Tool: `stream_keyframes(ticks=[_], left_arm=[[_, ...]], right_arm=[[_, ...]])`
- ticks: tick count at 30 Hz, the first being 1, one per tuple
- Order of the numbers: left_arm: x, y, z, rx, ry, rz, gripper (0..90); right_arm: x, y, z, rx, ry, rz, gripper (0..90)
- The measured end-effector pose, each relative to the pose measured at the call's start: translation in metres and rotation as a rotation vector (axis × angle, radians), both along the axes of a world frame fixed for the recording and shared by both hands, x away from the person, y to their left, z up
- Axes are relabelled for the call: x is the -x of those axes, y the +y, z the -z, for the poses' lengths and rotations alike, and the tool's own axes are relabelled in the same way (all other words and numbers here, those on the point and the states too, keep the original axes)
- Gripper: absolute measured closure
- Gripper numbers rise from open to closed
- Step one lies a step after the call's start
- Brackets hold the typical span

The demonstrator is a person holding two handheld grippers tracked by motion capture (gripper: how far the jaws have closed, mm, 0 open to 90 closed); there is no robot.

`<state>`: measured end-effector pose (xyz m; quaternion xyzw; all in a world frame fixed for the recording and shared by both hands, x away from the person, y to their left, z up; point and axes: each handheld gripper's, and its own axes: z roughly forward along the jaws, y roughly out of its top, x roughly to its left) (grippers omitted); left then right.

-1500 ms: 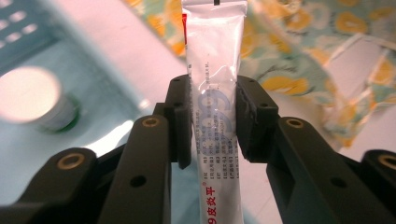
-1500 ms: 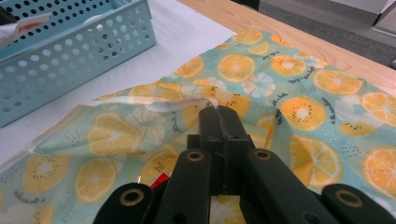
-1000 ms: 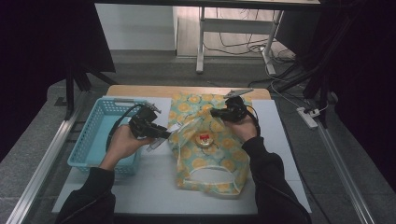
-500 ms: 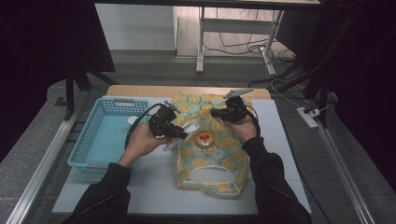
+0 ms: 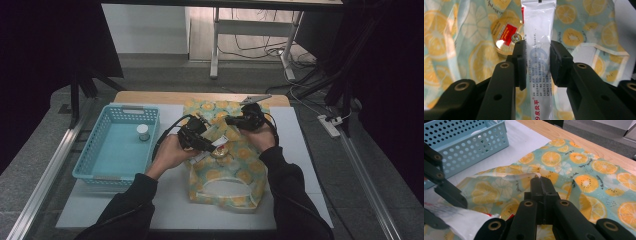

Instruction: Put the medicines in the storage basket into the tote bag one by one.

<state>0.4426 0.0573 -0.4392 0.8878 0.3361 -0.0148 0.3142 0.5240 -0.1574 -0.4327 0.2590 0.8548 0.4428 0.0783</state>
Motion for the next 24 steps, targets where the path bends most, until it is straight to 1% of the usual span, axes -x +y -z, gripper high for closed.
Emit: stream_keyframes(ticks=[6, 11, 13, 17, 19, 21, 22, 24], left_arm=[[-0.009, -0.013, 0.011, -0.021, -0.003, -0.009, 68.9], [-0.017, -0.020, 0.018, -0.042, -0.017, -0.024, 68.9], [-0.021, -0.022, 0.021, -0.038, -0.016, -0.039, 68.9], [-0.027, -0.025, 0.028, -0.060, -0.028, -0.048, 68.8], [-0.030, -0.027, 0.031, -0.081, -0.040, -0.051, 68.8], [-0.032, -0.027, 0.033, -0.083, -0.054, -0.054, 68.8], [-0.033, -0.028, 0.034, -0.076, -0.054, -0.061, 68.8], [-0.035, -0.028, 0.036, -0.082, -0.060, -0.064, 68.8]], right_arm=[[0.000, 0.001, 0.000, 0.003, -0.002, -0.003, 90.0], [0.000, 0.001, 0.000, 0.004, -0.002, -0.002, 90.0], [0.000, 0.002, 0.001, 0.002, -0.001, -0.004, 90.0], [0.000, 0.003, 0.003, 0.006, 0.002, -0.004, 90.0], [0.000, 0.003, 0.004, 0.006, 0.003, -0.004, 90.0], [0.000, 0.003, 0.005, 0.007, 0.002, -0.006, 90.0], [0.000, 0.003, 0.005, 0.008, 0.003, -0.005, 90.0], [0.000, 0.003, 0.005, 0.009, 0.003, -0.005, 90.0]])
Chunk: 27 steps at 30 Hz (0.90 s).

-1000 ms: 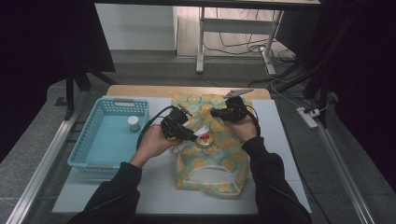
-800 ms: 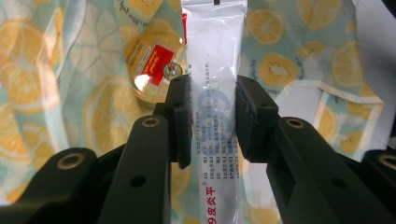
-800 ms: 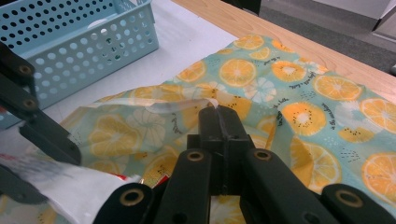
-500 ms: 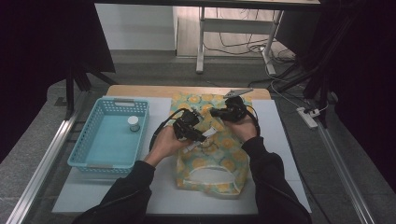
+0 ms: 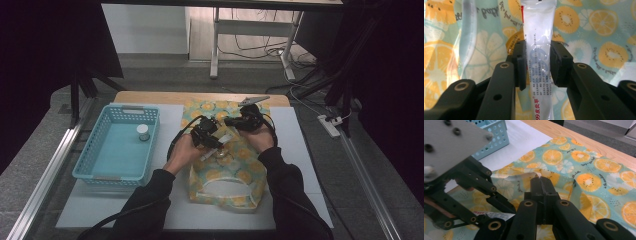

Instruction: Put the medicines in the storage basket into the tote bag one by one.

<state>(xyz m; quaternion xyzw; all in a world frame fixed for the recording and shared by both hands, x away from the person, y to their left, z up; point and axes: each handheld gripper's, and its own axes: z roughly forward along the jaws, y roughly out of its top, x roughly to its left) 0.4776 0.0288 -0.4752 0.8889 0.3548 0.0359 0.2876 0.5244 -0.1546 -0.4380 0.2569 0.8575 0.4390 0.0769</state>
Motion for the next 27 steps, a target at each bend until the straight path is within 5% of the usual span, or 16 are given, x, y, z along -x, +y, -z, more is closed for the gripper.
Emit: stream_keyframes(ticks=[2, 3, 4, 8, 13, 27], left_arm=[[-0.002, 0.000, 0.001, 0.001, -0.001, -0.003, 69.5], [-0.002, 0.002, -0.001, 0.035, -0.024, 0.007, 84.7], [-0.002, 0.002, -0.004, 0.050, -0.034, -0.026, 89.7], [-0.006, 0.000, -0.004, 0.014, -0.021, -0.018, 89.7], [-0.006, -0.001, 0.003, -0.002, -0.008, -0.006, 89.4], [0.007, 0.013, -0.020, 0.098, -0.010, 0.010, 68.4]], right_arm=[[0.000, -0.001, 0.000, 0.001, 0.001, 0.003, 90.0], [-0.001, -0.001, 0.000, 0.001, 0.001, 0.004, 90.0], [-0.001, -0.001, 0.001, 0.001, 0.004, 0.006, 90.0], [0.000, -0.001, 0.002, 0.002, 0.007, 0.007, 90.0], [0.000, -0.003, 0.003, 0.000, 0.009, 0.009, 90.0], [0.000, -0.007, 0.004, -0.002, 0.005, 0.010, 90.0]])
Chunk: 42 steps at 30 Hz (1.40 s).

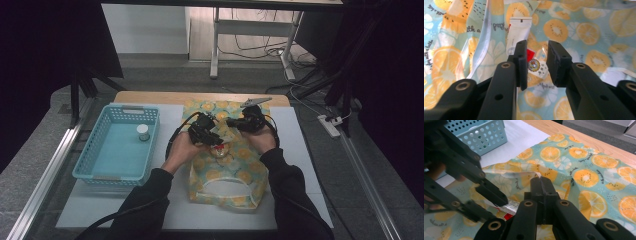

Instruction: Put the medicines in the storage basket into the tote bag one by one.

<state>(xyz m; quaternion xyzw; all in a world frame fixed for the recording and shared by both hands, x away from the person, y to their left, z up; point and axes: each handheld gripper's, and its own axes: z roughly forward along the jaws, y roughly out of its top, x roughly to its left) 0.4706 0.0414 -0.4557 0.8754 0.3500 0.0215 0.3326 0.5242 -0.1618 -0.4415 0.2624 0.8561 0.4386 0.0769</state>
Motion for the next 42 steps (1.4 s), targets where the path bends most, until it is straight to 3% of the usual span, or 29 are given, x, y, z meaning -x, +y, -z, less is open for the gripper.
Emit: stream_keyframes(ticks=[6, 14, 20, 33, 42], left_arm=[[0.007, 0.013, -0.010, 0.032, -0.015, 0.003, 57.5], [0.017, 0.039, -0.019, 0.035, -0.056, 0.004, 37.2], [0.023, 0.062, -0.022, 0.048, -0.068, -0.026, 23.1], [0.031, 0.114, -0.024, 0.084, -0.075, -0.124, 8.5], [0.036, 0.152, -0.020, 0.066, -0.104, -0.193, 2.2]], right_arm=[[0.001, 0.000, -0.001, 0.000, 0.002, 0.000, 90.0], [0.001, -0.001, 0.000, 0.002, 0.004, -0.001, 90.0], [0.001, -0.002, 0.001, 0.004, 0.005, 0.001, 90.0], [0.001, -0.001, 0.001, 0.004, 0.005, 0.001, 90.0], [0.001, 0.000, 0.001, 0.008, 0.008, 0.000, 90.0]])
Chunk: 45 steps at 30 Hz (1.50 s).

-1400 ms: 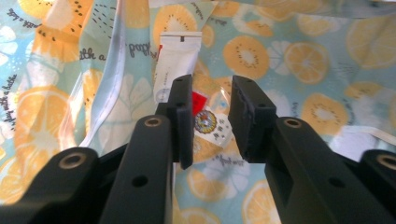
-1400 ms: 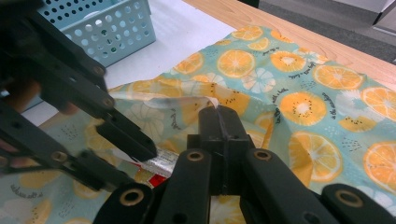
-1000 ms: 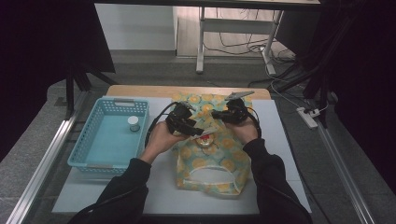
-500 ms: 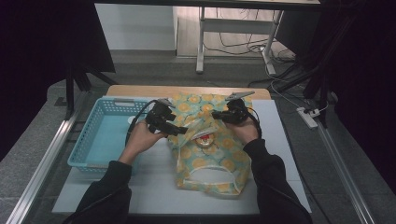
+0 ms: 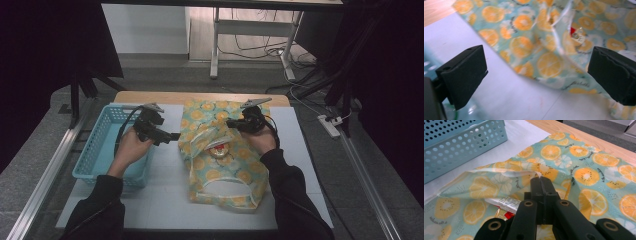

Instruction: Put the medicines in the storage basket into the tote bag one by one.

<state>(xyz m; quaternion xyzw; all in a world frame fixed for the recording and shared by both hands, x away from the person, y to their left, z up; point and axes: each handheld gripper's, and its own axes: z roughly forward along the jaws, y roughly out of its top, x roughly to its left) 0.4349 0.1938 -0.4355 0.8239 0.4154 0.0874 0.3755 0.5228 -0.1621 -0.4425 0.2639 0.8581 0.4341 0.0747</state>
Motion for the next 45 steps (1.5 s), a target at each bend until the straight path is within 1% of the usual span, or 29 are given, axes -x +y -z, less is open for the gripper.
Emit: stream_keyframes(ticks=[4, 8, 10, 12, 13, 15, 18, 21, 22, 25, 27, 30, 31, 32, 35, 38, 41, 43, 45], left_arm=[[0.002, 0.016, 0.000, -0.038, -0.002, -0.046, 2.2], [0.002, 0.033, 0.000, -0.038, -0.006, -0.085, 2.2], [0.001, 0.041, 0.001, -0.021, -0.015, -0.084, 1.3], [-0.001, 0.049, 0.003, -0.010, -0.010, -0.090, 0.0], [-0.001, 0.053, 0.004, -0.016, -0.012, -0.101, 0.0], [-0.002, 0.060, 0.005, -0.043, -0.021, -0.129, 0.0], [-0.003, 0.070, 0.009, -0.033, -0.023, -0.168, 0.0], [-0.006, 0.078, 0.013, -0.064, 0.005, -0.204, 0.1], [-0.008, 0.079, 0.015, -0.069, 0.020, -0.215, 0.3], [-0.013, 0.083, 0.022, -0.079, 0.057, -0.240, 0.6], [-0.015, 0.083, 0.026, -0.098, 0.057, -0.259, 0.2], [-0.020, 0.083, 0.031, -0.115, 0.063, -0.265, 0.0], [-0.022, 0.083, 0.033, -0.113, 0.066, -0.259, 0.0], [-0.024, 0.083, 0.035, -0.122, 0.072, -0.254, 0.0], [-0.029, 0.081, 0.041, -0.178, 0.065, -0.254, 0.0], [-0.034, 0.079, 0.046, -0.205, 0.094, -0.254, 0.0], [-0.038, 0.076, 0.052, -0.249, 0.129, -0.261, 0.0], [-0.041, 0.076, 0.055, -0.259, 0.145, -0.267, 0.0], [-0.042, 0.076, 0.057, -0.239, 0.149, -0.272, 0.5]], right_arm=[[0.000, 0.001, 0.000, 0.002, -0.001, -0.001, 90.0], [0.000, 0.002, 0.000, 0.004, -0.002, -0.003, 90.0], [0.000, 0.002, 0.000, 0.004, -0.001, -0.002, 90.0], [0.000, 0.002, 0.000, 0.005, -0.001, -0.003, 90.0], [0.000, 0.002, 0.000, 0.005, 0.000, -0.002, 90.0], [0.000, 0.002, 0.000, 0.005, 0.000, -0.002, 90.0], [0.000, 0.001, 0.000, 0.004, 0.000, -0.002, 90.0], [0.000, 0.001, 0.000, 0.006, 0.000, -0.001, 90.0], [0.000, 0.001, 0.000, 0.006, 0.000, -0.001, 90.0], [0.000, 0.002, 0.001, 0.006, 0.000, -0.002, 90.0], [0.000, 0.002, 0.001, 0.007, -0.001, -0.003, 90.0], [0.000, 0.002, 0.001, 0.008, -0.001, -0.002, 90.0], [0.000, 0.002, 0.001, 0.007, -0.001, -0.002, 90.0], [0.000, 0.002, 0.001, 0.007, -0.001, -0.002, 90.0], [0.000, 0.001, 0.000, 0.007, -0.001, -0.001, 90.0], [0.001, 0.001, 0.000, 0.006, -0.002, -0.002, 90.0], [0.001, 0.001, 0.000, 0.006, -0.003, -0.004, 90.0], [0.001, 0.001, 0.000, 0.005, -0.002, -0.005, 90.0], [0.001, 0.001, -0.001, 0.005, -0.002, -0.007, 90.0]])
